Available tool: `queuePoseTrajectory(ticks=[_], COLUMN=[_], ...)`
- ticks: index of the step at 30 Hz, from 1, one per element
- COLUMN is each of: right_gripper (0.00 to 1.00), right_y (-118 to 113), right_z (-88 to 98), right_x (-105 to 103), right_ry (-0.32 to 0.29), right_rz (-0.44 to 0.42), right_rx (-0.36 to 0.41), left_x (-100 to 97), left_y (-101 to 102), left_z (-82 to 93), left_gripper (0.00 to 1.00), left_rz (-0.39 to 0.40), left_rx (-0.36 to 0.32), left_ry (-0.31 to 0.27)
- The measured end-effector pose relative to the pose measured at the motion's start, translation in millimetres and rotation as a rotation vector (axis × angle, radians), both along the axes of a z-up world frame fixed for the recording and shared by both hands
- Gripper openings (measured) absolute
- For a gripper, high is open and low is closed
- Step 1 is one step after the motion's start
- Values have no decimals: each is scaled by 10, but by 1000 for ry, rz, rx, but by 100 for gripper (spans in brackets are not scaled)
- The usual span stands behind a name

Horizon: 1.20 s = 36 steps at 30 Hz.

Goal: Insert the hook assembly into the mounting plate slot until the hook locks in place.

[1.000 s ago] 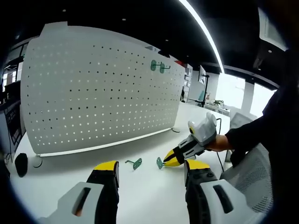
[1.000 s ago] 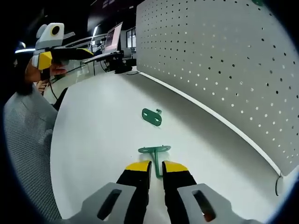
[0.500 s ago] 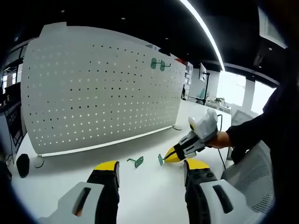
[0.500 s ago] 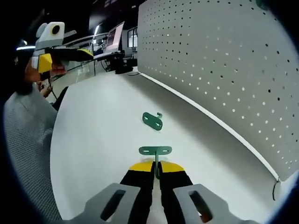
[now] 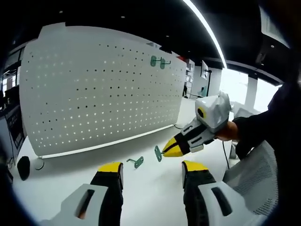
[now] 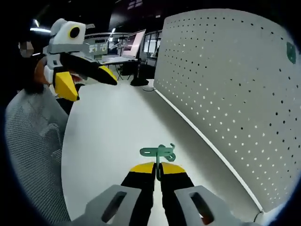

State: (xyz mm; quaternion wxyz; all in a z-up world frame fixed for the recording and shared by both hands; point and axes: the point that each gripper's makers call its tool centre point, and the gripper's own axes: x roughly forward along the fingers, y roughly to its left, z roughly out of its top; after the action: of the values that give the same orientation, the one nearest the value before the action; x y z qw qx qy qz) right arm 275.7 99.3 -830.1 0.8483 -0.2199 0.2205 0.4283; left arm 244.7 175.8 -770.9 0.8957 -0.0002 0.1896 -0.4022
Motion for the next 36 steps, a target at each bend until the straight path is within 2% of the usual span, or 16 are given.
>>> queuePoseTrajectory(ticks=[8,12,17,20,26,32,36], right_gripper=[1,1,1,1,1,1,1], right_y=[71,81,128,163,218,278,322], right_z=[71,77,53,8,-41,-60,-58], right_x=[-77,-71,-107,-132,-168,-210,-249], right_ry=[-23,-26,-35,-50,-100,-99,-113], right_rz=[19,9,26,50,99,123,144], right_rx=[-8,-6,-29,-69,-153,-158,-173], left_x=[107,190,236,260,277,240,211], left_y=[-357,-412,-505,-521,-441,-456,-470], left_z=[-20,-147,-237,-259,-405,-463,-531], left_gripper=[36,26,18,16,11,8,8], left_rz=[-22,15,27,36,70,68,65], left_rx=[14,61,59,64,94,98,124], left_ry=[16,53,80,83,130,164,180])
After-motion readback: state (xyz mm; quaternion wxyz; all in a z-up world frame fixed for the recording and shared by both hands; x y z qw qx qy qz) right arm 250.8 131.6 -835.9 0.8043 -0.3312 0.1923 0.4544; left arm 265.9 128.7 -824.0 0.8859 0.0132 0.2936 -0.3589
